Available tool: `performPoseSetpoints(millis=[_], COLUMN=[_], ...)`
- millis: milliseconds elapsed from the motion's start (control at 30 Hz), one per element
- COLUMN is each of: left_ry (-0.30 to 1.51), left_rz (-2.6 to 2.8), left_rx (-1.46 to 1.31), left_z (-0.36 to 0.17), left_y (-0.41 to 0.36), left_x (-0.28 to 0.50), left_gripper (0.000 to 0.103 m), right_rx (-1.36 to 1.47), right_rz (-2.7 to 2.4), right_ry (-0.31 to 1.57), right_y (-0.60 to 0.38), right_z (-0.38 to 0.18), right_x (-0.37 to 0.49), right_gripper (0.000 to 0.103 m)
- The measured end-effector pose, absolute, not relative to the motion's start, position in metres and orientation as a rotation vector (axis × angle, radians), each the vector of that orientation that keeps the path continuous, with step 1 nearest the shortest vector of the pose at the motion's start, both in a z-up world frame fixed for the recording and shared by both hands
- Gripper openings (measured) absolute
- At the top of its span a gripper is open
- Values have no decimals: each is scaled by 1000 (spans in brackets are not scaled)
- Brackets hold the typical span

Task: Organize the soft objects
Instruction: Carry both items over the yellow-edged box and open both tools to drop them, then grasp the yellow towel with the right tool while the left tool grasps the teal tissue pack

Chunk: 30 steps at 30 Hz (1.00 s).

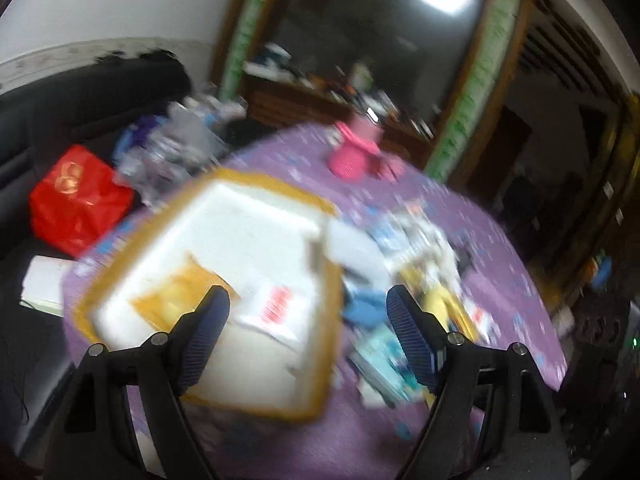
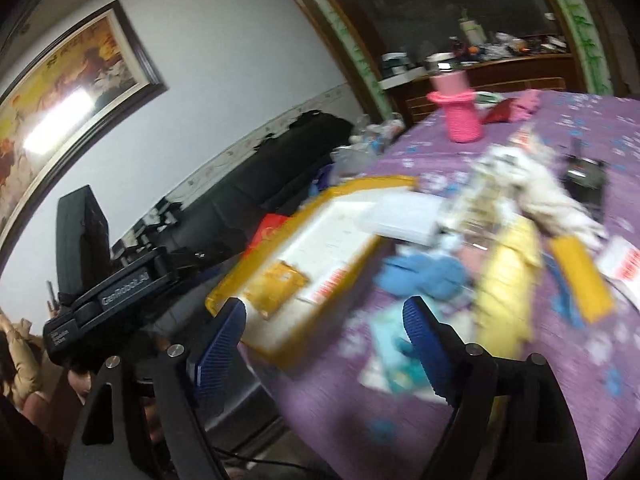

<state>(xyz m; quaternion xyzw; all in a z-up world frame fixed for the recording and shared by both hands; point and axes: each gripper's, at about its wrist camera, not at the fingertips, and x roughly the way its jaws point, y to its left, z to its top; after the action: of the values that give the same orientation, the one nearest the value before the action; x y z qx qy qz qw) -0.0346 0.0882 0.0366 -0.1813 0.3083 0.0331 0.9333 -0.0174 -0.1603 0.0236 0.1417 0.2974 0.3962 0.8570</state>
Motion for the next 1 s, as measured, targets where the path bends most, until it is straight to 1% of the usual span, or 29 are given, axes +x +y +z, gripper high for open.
performPoseSetpoints(millis=[133,333,567,667,733,767,800,833,1000], left_ry=[719,805,859,895,946,969,991,1022,1078], left_rz=[-41,-102,-73,-68,-71,-70,-71,-71,-5], left_rx=[-376,-292,-241,-225,-210,-210,-220,-242,-231], left_z=[26,21,13,9,3,-1,-4,-8,-14], left_y=[64,31,10,1,-5,-7,-8,-10,-20], left_x=[-23,-12,-4,7,15,19,22,27,41], left_gripper=[81,81,81,81,81,81,81,81,81], right_rx=[352,410,416,405,391,393,393,394,396], right_rz=[763,644,550,528,534,539,548,569,573], right_ry=[667,713,787,837,864,876,881,898,843], right_y=[-201,-234,-214,-194,-183,-177,-174,-168,-160], right_z=[7,1,0,-5,-13,-16,-18,-18,-9], right_x=[-21,-10,38,75,93,99,103,109,114], right_gripper=[83,83,83,77,75,69,53,43,42])
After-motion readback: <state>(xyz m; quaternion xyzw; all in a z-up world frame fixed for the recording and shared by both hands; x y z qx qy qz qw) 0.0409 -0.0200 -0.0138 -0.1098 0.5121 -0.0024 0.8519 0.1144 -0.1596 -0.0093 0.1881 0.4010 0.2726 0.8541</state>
